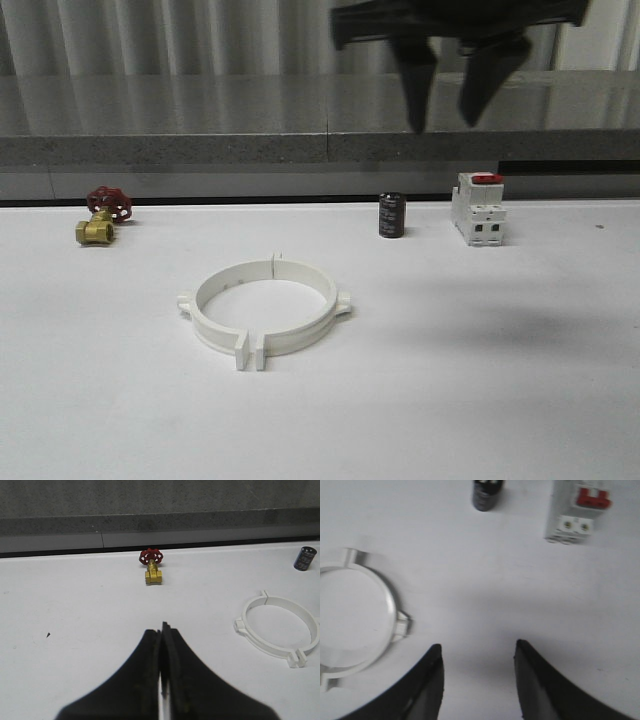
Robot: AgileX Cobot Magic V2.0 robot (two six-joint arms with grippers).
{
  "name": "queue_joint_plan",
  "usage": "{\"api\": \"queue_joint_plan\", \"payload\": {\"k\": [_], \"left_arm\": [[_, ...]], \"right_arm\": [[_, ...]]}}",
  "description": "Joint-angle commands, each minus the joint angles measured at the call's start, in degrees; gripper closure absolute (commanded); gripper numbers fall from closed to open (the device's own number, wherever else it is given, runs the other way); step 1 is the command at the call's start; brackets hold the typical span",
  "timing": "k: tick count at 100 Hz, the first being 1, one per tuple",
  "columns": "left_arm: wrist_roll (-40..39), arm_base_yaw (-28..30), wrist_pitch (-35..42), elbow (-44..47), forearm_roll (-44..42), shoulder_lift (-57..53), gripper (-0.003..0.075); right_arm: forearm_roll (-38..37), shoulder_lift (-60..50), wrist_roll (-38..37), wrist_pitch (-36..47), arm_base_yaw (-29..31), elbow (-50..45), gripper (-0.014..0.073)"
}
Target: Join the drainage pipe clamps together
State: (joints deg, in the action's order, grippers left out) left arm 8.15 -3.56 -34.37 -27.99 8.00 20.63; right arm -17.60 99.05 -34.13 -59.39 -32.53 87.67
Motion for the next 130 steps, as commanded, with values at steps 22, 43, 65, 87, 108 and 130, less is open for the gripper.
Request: {"api": "queue_joint_plan", "payload": {"k": [22, 43, 65, 87, 108, 130], "left_arm": [[0.2, 0.1, 3.9, -1.4, 0.5, 0.3, 0.0741], [0.2, 0.1, 3.9, -1.4, 0.5, 0.3, 0.0741], [0.2, 0.1, 3.9, -1.4, 0.5, 0.3, 0.0741], [0.2, 0.1, 3.9, -1.4, 0.5, 0.3, 0.0741], [0.2, 0.1, 3.9, -1.4, 0.5, 0.3, 0.0741], [0.2, 0.1, 3.9, -1.4, 0.5, 0.3, 0.0741]], "right_arm": [[-2.8, -24.6, 0.7, 5.7, 13.9, -18.1, 0.0242], [-2.8, -41.0, 2.9, 6.5, 20.0, -30.1, 0.0244], [-3.0, -54.7, 3.2, 6.5, 20.1, -39.5, 0.0395], [-5.5, -62.6, 3.2, 6.0, 20.1, -43.0, 0.0657], [-5.8, -64.1, 3.2, 5.9, 20.1, -43.0, 0.0661], [-5.8, -64.1, 3.2, 6.0, 20.1, -43.0, 0.0661]]}}
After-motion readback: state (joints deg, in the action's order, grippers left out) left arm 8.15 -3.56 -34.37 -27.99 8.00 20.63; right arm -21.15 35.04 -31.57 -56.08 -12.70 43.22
